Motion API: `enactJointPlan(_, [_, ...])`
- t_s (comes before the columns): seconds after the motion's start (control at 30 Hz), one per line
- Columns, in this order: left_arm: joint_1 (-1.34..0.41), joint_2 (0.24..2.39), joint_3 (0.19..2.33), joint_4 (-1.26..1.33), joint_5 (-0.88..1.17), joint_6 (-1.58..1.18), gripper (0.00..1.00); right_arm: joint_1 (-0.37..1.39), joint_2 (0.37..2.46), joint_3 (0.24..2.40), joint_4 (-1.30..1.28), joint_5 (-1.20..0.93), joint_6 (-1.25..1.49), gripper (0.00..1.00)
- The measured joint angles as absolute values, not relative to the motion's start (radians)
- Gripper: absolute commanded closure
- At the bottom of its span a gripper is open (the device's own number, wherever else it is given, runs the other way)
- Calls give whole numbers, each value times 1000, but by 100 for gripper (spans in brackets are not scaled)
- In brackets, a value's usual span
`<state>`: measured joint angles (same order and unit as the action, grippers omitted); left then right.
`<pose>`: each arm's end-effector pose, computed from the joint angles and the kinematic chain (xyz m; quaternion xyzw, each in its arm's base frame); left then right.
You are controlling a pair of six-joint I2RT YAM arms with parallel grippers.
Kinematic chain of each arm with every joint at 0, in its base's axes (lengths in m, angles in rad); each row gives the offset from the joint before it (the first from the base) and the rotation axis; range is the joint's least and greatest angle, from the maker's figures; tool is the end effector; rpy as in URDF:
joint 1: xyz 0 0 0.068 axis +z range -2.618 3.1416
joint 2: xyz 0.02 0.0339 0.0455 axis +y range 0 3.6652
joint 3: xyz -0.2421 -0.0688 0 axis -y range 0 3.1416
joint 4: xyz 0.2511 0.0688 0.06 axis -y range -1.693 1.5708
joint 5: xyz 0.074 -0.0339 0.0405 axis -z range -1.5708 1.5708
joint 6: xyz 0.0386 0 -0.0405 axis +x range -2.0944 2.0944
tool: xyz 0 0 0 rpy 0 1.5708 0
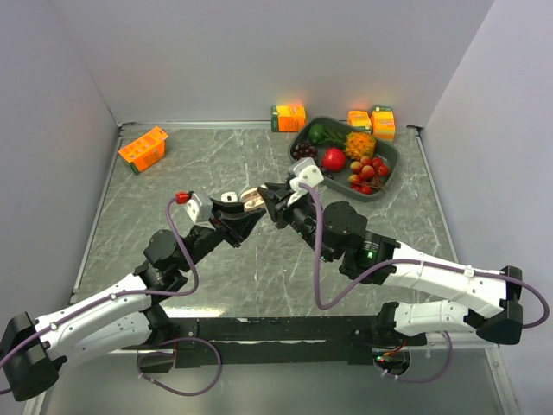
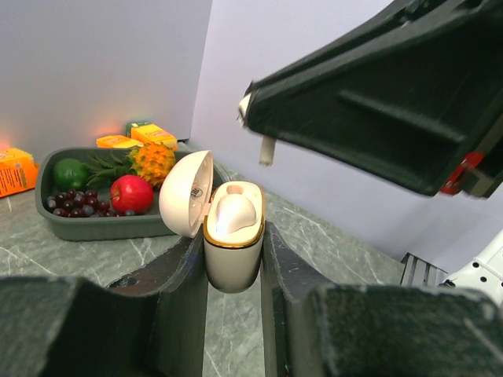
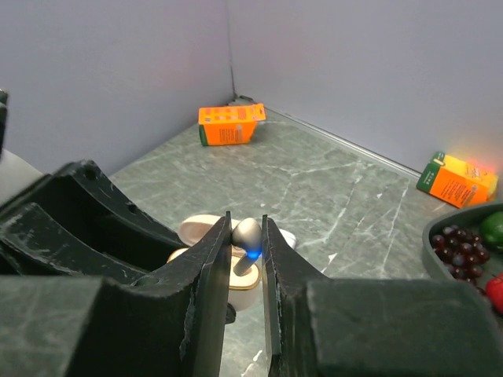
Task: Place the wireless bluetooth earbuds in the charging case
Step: Place the earbud in the charging case.
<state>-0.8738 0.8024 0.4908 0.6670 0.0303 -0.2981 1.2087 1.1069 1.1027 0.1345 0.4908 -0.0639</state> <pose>0.1369 -0.1654 0.3069 0.1740 0.5439 -0.4611 0.6792 0.1127 0.2462 0.4030 -0.2333 0.6231 0.2602 0.6997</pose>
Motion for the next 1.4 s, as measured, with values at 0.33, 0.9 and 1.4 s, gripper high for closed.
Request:
enactJointPlan(0.33, [-874, 802, 491, 667, 32, -302, 99, 1209, 1135, 1086, 141, 506, -73, 100])
enactJointPlan(0.9, [-874, 796, 491, 666, 34, -301, 99, 1212, 1136, 1086, 139, 488, -72, 100])
enactJointPlan(1.4, [-876, 794, 490, 650, 42, -301, 99, 1222, 1135, 1086, 102, 465, -112, 100])
